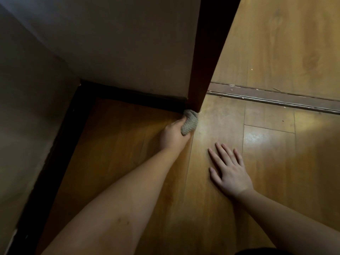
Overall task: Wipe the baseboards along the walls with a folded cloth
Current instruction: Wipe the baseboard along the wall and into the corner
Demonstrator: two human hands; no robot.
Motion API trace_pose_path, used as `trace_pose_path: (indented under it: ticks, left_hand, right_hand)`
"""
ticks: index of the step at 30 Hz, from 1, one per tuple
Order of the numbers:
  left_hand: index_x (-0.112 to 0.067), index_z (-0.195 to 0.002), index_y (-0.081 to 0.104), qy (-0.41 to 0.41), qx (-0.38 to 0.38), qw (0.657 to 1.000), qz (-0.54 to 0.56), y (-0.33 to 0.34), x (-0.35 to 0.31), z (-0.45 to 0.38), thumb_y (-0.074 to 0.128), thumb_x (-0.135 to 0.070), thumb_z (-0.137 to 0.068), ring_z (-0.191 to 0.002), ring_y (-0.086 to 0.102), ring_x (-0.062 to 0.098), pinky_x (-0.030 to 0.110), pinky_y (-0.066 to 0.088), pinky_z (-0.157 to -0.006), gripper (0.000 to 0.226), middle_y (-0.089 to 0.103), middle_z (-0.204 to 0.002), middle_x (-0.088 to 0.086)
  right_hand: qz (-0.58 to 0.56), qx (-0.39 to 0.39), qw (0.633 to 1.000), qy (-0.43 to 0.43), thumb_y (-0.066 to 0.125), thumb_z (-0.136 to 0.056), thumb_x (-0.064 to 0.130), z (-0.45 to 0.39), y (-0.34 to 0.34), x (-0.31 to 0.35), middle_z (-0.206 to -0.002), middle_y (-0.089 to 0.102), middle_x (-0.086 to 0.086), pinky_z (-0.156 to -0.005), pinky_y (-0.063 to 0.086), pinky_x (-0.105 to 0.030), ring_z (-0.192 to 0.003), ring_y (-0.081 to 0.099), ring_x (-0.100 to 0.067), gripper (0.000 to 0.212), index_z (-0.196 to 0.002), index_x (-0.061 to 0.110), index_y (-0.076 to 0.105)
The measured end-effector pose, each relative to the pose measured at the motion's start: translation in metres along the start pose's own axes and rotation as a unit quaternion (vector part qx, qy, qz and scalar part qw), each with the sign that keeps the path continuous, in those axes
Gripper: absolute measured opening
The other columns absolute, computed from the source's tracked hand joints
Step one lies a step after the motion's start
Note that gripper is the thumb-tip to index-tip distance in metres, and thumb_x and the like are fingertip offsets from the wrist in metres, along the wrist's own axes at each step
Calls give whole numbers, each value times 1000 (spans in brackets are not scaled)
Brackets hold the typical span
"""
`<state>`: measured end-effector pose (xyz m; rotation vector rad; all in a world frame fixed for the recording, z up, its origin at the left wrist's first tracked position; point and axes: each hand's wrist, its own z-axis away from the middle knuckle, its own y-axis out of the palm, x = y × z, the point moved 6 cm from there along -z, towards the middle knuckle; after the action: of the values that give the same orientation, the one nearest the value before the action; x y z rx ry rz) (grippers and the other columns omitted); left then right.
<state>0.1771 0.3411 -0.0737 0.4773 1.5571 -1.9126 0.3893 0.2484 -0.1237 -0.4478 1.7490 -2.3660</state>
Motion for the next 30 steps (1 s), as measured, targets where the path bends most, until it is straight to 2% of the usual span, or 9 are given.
trace_pose_path:
  ticks: [3, 5, 9, 11, 13, 17, 22, 25, 30]
  left_hand:
    - [-32, -139, 54, -27, 13, 998, 51, -16, 15, -2, 73, -30, -86, -116, 60, 14, 24, 44, -92, 56, 64, -130, -7]
    - [-30, -138, 56, -46, -2, 997, 64, -41, 36, -1, 75, -30, -84, -117, 60, 15, 22, 43, -93, 57, 64, -129, -6]
    - [-20, -136, 59, -100, -117, 985, 74, -116, 95, 3, 77, -25, -81, -114, 61, 20, 19, 40, -87, 58, 68, -124, 5]
    - [-21, -139, 55, -169, -172, 966, 90, -152, 130, 3, 75, -24, -83, -117, 59, 21, 19, 37, -90, 60, 65, -127, 5]
    - [-24, -143, 50, -211, -189, 955, 90, -180, 155, -3, 69, -24, -88, -122, 55, 21, 20, 35, -93, 58, 61, -133, 4]
    - [-19, -143, 49, -218, -241, 943, 65, -222, 175, -19, 64, -21, -93, -128, 51, 26, 27, 37, -104, 53, 58, -138, 9]
    - [-19, -139, 57, -203, -247, 946, 55, -227, 169, -40, 62, -24, -94, -133, 47, 24, 29, 31, -113, 46, 57, -140, 8]
    - [-21, -140, 56, -221, -243, 942, 74, -217, 170, -48, 61, -25, -94, -129, 51, 25, 27, 37, -107, 46, 59, -138, 8]
    - [-27, -139, 56, -267, -254, 916, 158, -193, 163, -49, 64, -29, -91, -117, 60, 24, 23, 44, -89, 49, 64, -129, 5]
  right_hand:
    - [2, 2, 1000, 3, 20, -99, 60, 0, 1, -2, -166, 2, 4, -123, 2, -45, -152, -7, -12, 65, -156, 37, -2]
    - [-1, 1, 1000, 7, 18, -99, 60, 0, 0, -2, -165, 3, 4, -123, 2, -44, -152, -7, -12, 65, -157, 37, -2]
    - [-10, -2, 1000, 13, 19, -98, 59, 1, -3, 1, -164, 9, 3, -123, 4, -43, -152, -2, -12, 66, -157, 34, 6]
    - [-12, -4, 1000, 17, 18, -97, 59, 1, -3, 0, -164, 10, 4, -123, 6, -44, -152, -1, -12, 66, -157, 34, 7]
    - [-10, -1, 1000, 21, 19, -96, 59, 1, -3, 0, -164, 9, 4, -123, 6, -44, -152, -2, -11, 67, -157, 34, 8]
    - [4, 2, 1000, 27, 21, -95, 59, 0, -1, -2, -165, 8, 3, -123, 5, -45, -152, -3, -12, 67, -157, 34, 9]
    - [12, -5, 1000, 22, 25, -95, 57, 2, 0, -1, -164, 13, 0, -123, 8, -46, -152, 4, -15, 68, -157, 31, 14]
    - [19, -5, 1000, 22, 23, -95, 59, 3, 0, -3, -164, 12, 1, -122, 8, -46, -152, 3, -15, 68, -157, 31, 14]
    - [15, -4, 1000, 18, 23, -96, 57, 3, -2, -1, -164, 10, 0, -122, 9, -48, -152, 1, -15, 67, -157, 32, 13]
